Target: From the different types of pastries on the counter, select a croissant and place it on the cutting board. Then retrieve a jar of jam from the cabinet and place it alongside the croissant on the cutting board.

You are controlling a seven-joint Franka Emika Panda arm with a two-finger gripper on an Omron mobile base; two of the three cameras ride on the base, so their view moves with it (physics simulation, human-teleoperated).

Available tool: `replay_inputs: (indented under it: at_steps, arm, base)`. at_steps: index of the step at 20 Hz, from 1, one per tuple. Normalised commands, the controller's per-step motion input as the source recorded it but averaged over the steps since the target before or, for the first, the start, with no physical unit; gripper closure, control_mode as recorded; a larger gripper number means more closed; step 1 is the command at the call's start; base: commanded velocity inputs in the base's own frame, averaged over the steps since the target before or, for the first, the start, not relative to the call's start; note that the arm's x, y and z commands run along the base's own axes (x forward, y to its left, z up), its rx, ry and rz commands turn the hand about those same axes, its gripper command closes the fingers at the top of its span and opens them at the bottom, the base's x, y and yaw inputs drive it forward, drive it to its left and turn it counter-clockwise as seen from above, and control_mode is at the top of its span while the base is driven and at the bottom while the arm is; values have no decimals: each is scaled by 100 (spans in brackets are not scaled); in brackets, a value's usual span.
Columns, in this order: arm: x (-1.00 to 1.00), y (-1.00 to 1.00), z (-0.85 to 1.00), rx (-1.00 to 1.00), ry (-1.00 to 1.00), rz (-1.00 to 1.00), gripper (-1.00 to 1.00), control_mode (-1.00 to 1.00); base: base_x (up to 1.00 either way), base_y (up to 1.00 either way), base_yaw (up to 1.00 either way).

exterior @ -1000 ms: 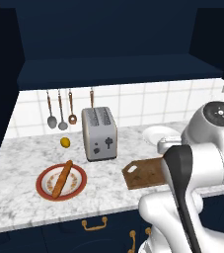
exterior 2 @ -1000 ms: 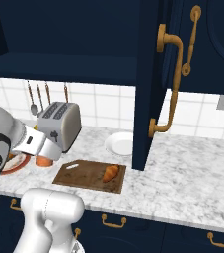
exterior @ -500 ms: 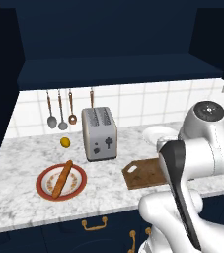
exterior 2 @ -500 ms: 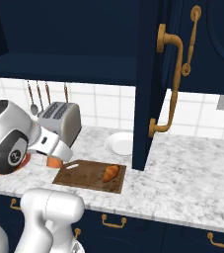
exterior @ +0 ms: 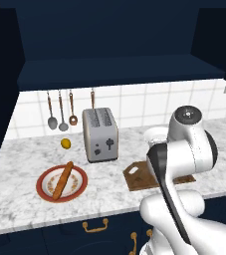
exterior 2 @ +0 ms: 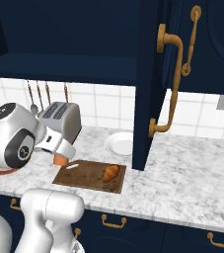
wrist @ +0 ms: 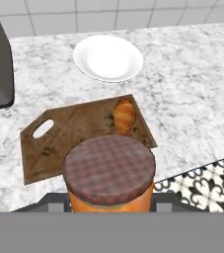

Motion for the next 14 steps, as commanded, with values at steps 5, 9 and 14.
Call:
replay_inputs:
  at_steps: [5, 9, 14]
  arm:
    - [1, -7, -94, 0, -29, 0, 100, -100]
    - [0, -17, -82, 0, -31, 0, 100, -100]
    - [0, -23, -89, 0, -27, 0, 100, -100]
  base:
    - [0, 0, 0]
    - [0, 0, 0]
    - [0, 0, 0]
